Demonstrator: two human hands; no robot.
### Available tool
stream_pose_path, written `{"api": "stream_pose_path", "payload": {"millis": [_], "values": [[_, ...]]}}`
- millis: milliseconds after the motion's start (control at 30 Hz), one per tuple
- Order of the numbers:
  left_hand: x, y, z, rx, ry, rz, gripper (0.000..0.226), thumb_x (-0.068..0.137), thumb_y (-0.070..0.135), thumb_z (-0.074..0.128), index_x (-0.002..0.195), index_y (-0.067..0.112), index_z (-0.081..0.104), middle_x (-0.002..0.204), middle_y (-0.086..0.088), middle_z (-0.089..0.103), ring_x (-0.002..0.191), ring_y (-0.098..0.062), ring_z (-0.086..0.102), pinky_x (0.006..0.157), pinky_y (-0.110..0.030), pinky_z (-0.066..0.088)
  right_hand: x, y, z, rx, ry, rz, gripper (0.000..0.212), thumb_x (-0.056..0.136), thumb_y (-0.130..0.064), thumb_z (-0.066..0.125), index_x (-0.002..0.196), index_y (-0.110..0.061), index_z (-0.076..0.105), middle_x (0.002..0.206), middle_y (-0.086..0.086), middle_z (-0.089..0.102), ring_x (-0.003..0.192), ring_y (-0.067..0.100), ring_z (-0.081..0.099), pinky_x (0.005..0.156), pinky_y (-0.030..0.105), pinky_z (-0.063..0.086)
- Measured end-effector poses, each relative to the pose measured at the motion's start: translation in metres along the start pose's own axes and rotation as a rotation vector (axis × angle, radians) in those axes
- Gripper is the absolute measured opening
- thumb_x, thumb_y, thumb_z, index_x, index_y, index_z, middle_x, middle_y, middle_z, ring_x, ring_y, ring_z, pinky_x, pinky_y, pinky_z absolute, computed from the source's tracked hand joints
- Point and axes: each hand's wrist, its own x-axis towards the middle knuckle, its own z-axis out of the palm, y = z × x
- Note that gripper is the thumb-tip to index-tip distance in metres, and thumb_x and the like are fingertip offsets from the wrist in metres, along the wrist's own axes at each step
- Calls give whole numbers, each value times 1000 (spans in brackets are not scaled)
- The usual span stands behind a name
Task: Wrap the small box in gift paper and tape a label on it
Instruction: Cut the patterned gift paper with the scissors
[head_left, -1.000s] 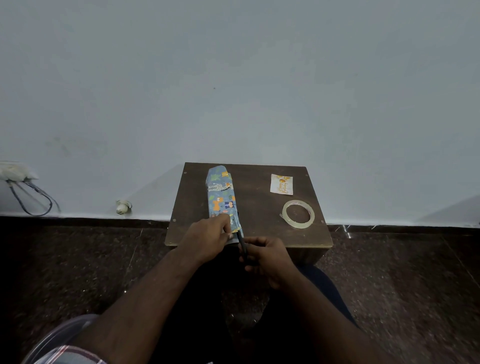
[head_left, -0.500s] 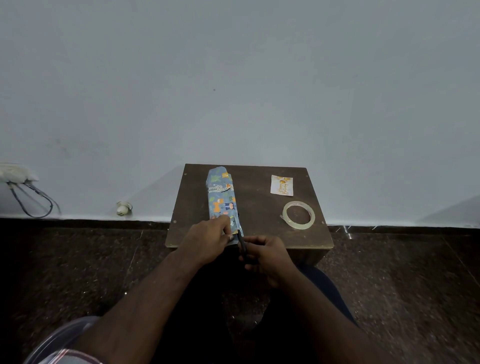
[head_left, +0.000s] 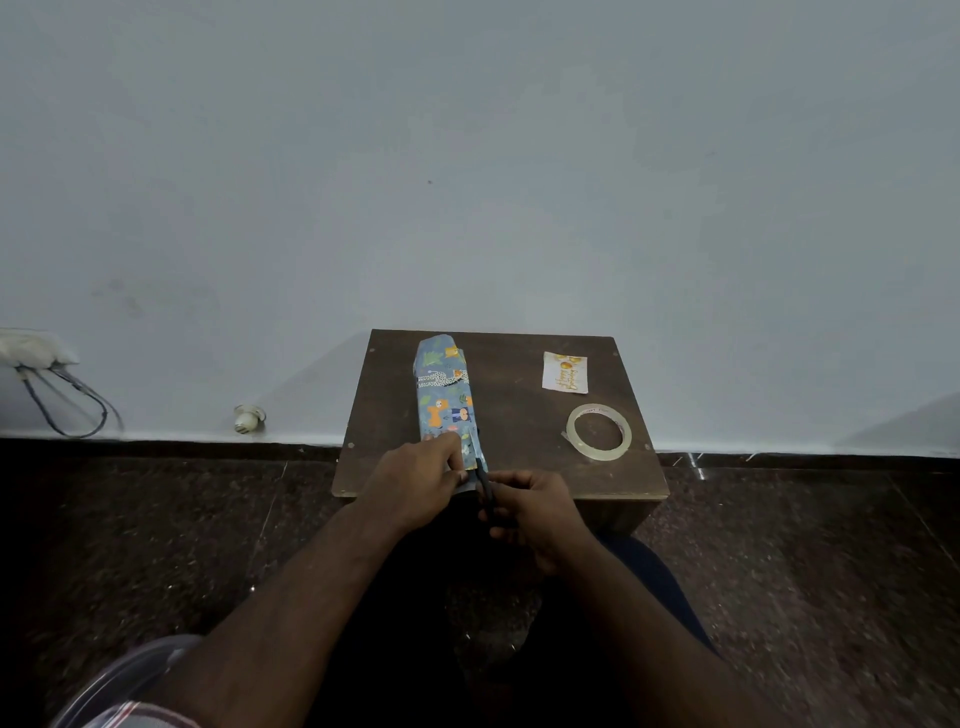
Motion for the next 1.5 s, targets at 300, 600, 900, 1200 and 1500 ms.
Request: {"api": "stream_pose_path", "payload": {"millis": [300, 600, 900, 1200, 1500], "values": [[-1, 0, -1, 4, 8, 7, 14, 96, 37, 57, 92, 25, 52, 105, 2, 72, 93, -19, 66, 73, -34, 49, 4, -1, 3, 10, 4, 14, 18, 95, -13, 67, 112, -8, 70, 96, 13, 74, 72, 17, 70, 55, 26, 54], [-2, 0, -2, -12, 2, 12, 13, 96, 37, 57, 92, 25, 53, 107, 3, 72, 94, -17, 66, 76, -37, 53, 6, -3, 2, -20, -1, 12, 16, 94, -12, 67, 109, -8, 71, 97, 11, 74, 72, 16, 70, 55, 26, 54], [-2, 2, -3, -22, 14, 24, 13, 99, 35, 54, 96, 23, 49, 102, 0, 71, 82, -17, 61, 68, -31, 42, 8, -6, 3, -35, -2, 15, 20, 89, -19, 74, 107, -10, 73, 100, 13, 75, 77, 19, 70, 57, 29, 54], [1, -2, -2, -29, -7, -5, 16, 101, 33, 48, 102, 20, 37, 104, -5, 70, 80, -24, 67, 67, -36, 50, 7, -6, 6, -26, 10, 9, 19, 91, -20, 72, 106, -8, 73, 90, 10, 75, 71, 18, 69, 54, 29, 54], [1, 3, -2, 2, 15, -26, 24, 97, 30, 52, 120, 22, 49, 108, -6, 71, 90, -26, 67, 68, -30, 41, 0, -8, 9, -48, 21, -23, 14, 93, -17, 70, 103, -9, 73, 89, 10, 74, 71, 17, 68, 57, 28, 54]]}}
